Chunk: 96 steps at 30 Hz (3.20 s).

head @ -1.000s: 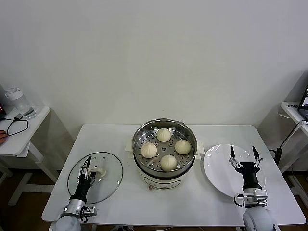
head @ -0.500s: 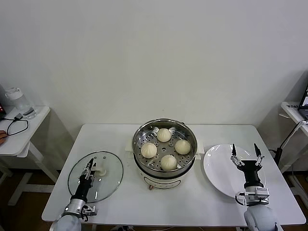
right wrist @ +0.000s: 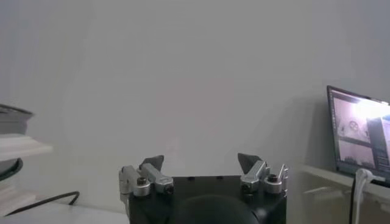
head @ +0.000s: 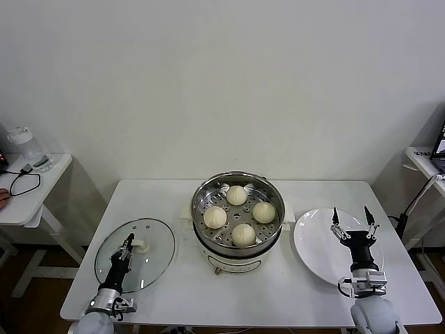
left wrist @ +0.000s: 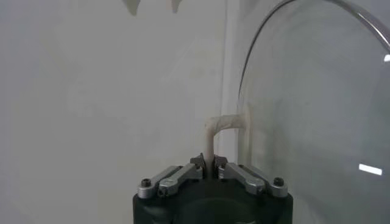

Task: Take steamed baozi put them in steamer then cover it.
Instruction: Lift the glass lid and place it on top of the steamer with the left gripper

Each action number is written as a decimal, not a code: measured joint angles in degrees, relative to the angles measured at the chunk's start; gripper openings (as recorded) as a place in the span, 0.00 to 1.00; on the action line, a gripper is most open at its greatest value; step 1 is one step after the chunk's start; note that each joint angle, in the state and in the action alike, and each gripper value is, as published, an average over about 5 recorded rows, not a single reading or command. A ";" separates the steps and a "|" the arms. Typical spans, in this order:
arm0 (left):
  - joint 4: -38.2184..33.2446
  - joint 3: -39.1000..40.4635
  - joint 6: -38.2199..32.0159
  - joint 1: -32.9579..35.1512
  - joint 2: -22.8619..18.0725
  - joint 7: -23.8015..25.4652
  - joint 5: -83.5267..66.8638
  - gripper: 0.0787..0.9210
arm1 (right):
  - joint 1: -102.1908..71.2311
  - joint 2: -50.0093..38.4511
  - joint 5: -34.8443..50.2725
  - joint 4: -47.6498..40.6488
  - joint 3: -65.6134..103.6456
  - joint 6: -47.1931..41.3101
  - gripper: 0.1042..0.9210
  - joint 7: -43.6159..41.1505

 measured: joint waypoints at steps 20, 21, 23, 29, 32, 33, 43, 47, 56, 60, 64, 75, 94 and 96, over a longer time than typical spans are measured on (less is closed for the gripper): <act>-32.97 -0.26 13.12 0.10 2.33 8.15 -1.25 0.13 | 0.58 1.11 -0.31 -0.09 -0.38 0.22 0.88 -1.16; -34.12 1.15 14.25 -0.30 2.19 8.84 -1.07 0.13 | 0.65 1.17 -0.32 -0.16 -0.42 0.21 0.88 -1.21; -35.83 4.35 16.51 -1.28 1.79 10.13 -0.76 0.13 | 0.85 1.34 -0.38 -0.37 -0.49 0.17 0.88 -1.27; -37.29 15.25 23.24 -5.56 -0.09 12.51 -0.64 0.13 | 1.61 2.00 -1.01 -1.33 -0.88 0.10 0.88 -1.32; -36.32 20.55 26.39 -8.30 -1.39 13.47 -0.50 0.13 | 2.16 2.25 -1.53 -2.01 -1.18 -0.13 0.88 -1.16; -35.81 22.19 27.44 -9.25 -1.89 13.85 -0.40 0.13 | 2.36 2.31 -1.71 -2.25 -1.28 -0.25 0.88 -1.07; -30.04 33.01 36.05 -16.61 -6.96 18.56 2.33 0.13 | 5.01 3.34 -3.25 -4.82 -2.28 -1.48 0.88 -0.73; -27.85 35.54 38.83 -18.77 -8.54 20.19 3.24 0.13 | 5.73 3.72 -3.57 -5.76 -2.28 -1.53 0.88 -0.88; -24.47 39.64 41.98 -22.60 -9.49 24.26 6.35 0.13 | 6.44 4.58 -4.34 -7.56 -2.26 -1.41 0.88 -1.18; -24.26 40.75 42.49 -24.02 -9.31 26.62 8.23 0.13 | 6.62 4.66 -4.50 -8.13 -2.16 -1.32 0.88 -1.29; -24.01 41.67 42.73 -25.23 -8.95 29.28 10.17 0.13 | 6.85 4.72 -4.58 -8.68 -2.11 -1.23 0.88 -1.37; -22.58 43.66 43.90 -27.33 -9.20 34.75 12.66 0.13 | 7.53 5.00 -4.89 -9.71 -2.17 -1.04 0.88 -1.50; -19.71 45.07 43.89 -28.66 -10.53 37.50 15.66 0.13 | 7.71 5.44 -4.95 -10.55 -2.13 -0.74 0.88 -1.71; -19.46 45.01 43.76 -28.67 -10.67 37.55 16.00 0.13 | 7.72 5.47 -4.96 -10.59 -2.14 -0.72 0.88 -1.71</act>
